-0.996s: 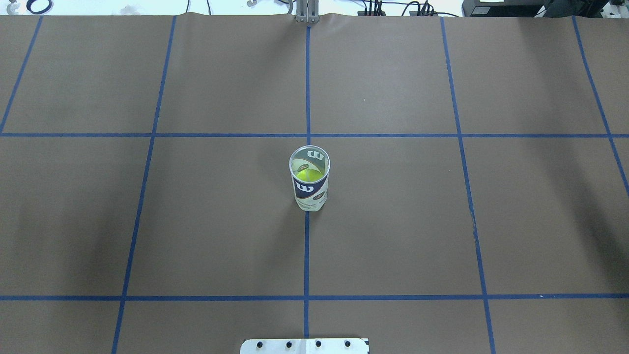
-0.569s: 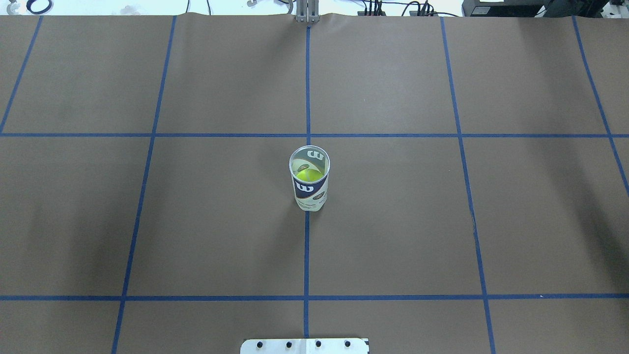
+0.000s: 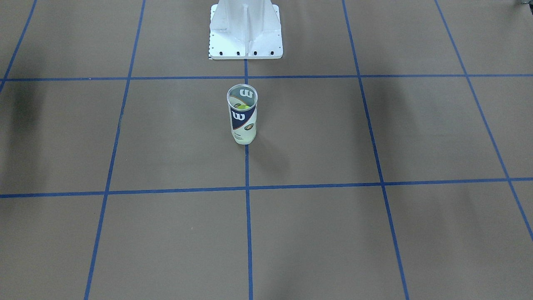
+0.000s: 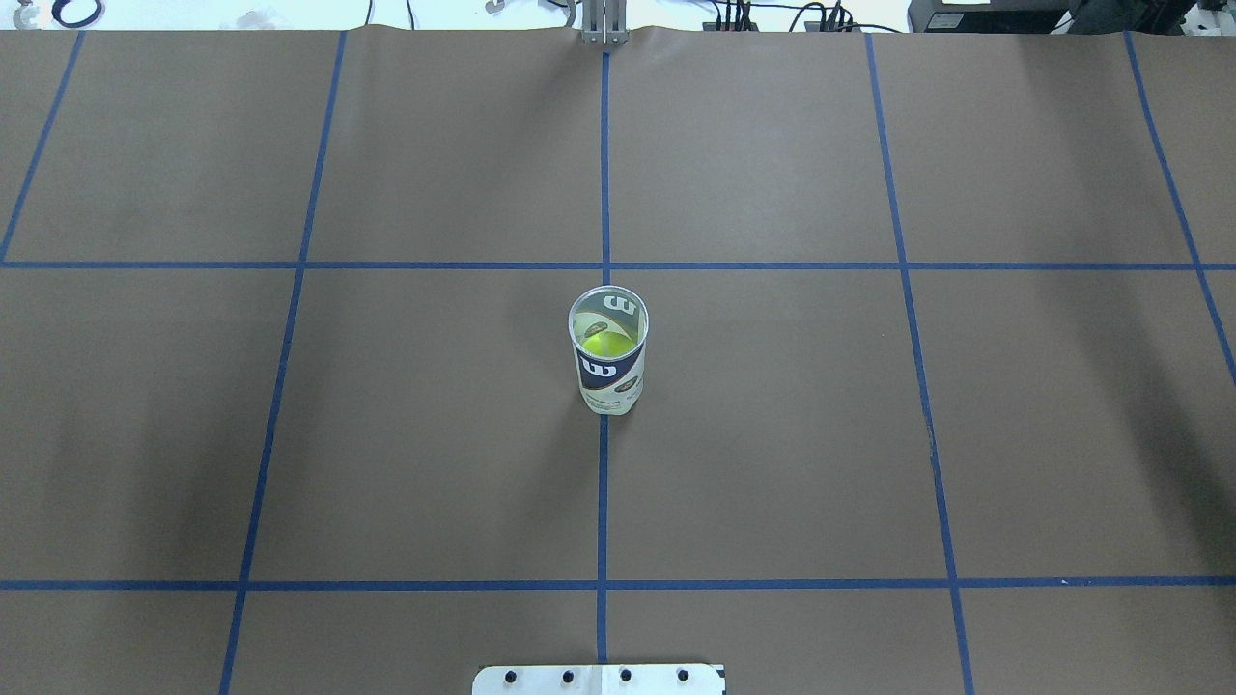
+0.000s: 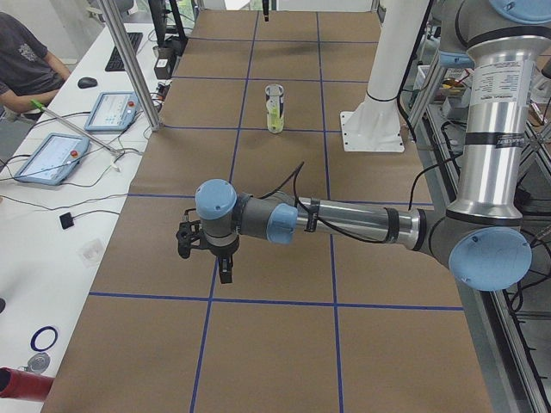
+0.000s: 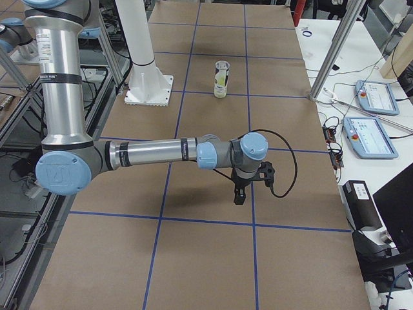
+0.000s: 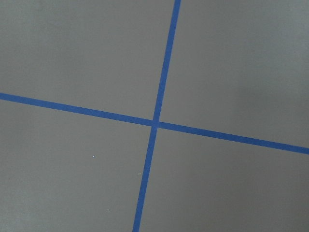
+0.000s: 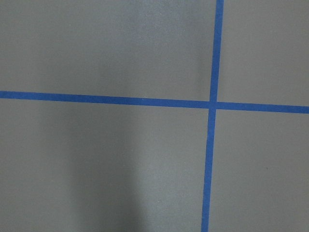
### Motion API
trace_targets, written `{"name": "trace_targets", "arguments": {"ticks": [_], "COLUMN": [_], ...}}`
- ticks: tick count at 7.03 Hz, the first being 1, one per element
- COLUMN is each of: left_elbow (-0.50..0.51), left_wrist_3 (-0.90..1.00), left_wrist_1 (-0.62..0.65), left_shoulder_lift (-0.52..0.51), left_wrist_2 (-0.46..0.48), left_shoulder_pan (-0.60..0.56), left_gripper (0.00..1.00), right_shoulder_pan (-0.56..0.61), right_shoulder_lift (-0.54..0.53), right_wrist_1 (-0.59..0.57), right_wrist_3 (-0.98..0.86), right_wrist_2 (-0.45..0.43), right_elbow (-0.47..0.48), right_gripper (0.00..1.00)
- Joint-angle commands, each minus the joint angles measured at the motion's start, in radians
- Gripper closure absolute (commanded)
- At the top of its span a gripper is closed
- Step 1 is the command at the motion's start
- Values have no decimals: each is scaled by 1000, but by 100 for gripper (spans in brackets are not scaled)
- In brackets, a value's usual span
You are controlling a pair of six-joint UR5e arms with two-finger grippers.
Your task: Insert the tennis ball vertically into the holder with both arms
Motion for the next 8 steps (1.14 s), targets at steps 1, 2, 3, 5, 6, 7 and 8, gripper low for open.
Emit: {"name": "trace_targets", "arguments": {"ticks": [1,2,3,5,6,7,8], "left_elbow": [44,52,63,-24,-32,-44,-47], "left_wrist_3": [6,8,5,-5,0,-8,-8], "left_wrist_1": [-7,-7,-7,-7,-12,-9,-4], "left_shoulder_lift": [0,-3,-2,65,88,84,78], "left_wrist_2": [0,-8,-8,3,1,1,1], "left_shoulder_pan": [0,0,0,-5,-5,-5,-3], "left_gripper": [1,1,1,1,1,1,1], "right_shoulder_pan": [0,1,1,1,1,1,0], "right_shoulder_lift": [0,1,2,3,2,2,2], "right_wrist_1": [-1,-3,-1,-1,-1,-1,-1], "right_wrist_3": [3,4,4,6,6,6,9], "right_wrist_2": [1,3,-5,1,6,3,4], "right_elbow": [-13,-16,-18,-3,0,-6,-7], "right_gripper": [0,0,0,0,0,0,0]}}
